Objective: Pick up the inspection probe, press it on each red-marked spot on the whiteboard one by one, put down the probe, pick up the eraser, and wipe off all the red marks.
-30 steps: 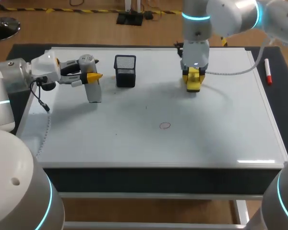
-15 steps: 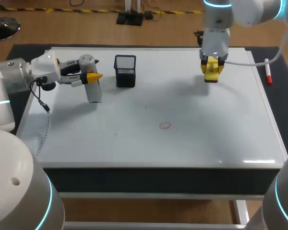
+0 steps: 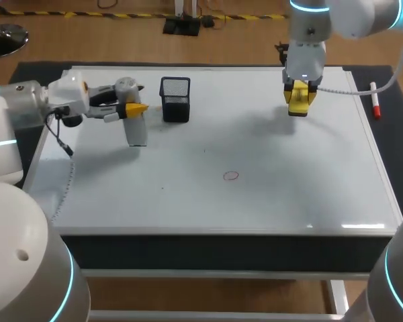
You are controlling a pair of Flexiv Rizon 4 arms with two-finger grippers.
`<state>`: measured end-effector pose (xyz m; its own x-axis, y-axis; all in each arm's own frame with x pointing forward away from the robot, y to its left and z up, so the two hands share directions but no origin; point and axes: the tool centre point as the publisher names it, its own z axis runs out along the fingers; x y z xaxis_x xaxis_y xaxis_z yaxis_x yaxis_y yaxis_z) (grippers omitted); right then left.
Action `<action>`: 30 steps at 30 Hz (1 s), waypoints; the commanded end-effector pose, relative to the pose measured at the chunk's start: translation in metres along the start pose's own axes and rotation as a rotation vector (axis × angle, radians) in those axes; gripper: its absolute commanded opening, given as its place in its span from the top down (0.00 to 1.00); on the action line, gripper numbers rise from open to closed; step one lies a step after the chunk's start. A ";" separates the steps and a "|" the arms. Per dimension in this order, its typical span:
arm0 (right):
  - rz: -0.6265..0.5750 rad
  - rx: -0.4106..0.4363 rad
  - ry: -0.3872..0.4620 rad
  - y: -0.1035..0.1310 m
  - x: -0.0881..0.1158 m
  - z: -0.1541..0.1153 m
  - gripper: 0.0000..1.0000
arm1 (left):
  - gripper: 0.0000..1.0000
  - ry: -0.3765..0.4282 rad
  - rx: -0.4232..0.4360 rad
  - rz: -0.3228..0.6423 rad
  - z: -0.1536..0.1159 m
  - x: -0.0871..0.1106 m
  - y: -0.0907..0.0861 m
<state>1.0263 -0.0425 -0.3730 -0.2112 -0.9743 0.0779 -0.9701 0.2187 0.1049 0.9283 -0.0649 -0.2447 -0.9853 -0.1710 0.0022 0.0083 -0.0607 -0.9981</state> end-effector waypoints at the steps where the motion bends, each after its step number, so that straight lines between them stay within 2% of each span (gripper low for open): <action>1: -0.002 0.000 0.002 -0.001 0.001 -0.001 1.00 | 1.00 0.049 -0.009 -0.006 0.031 -0.001 -0.004; 9: -0.002 0.000 0.002 -0.001 0.001 -0.001 1.00 | 1.00 0.188 -0.028 -0.048 0.089 0.026 0.007; 19: -0.002 0.000 0.002 -0.001 0.001 -0.001 1.00 | 1.00 0.347 -0.003 -0.126 0.143 0.072 0.023; 30: -0.002 0.000 0.002 -0.001 0.001 -0.001 1.00 | 1.00 0.465 0.039 -0.157 0.186 0.092 0.028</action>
<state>1.0263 -0.0425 -0.3730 -0.2113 -0.9743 0.0776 -0.9701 0.2187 0.1048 0.8627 -0.2521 -0.2538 -0.9668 0.2238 0.1232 -0.1435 -0.0767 -0.9867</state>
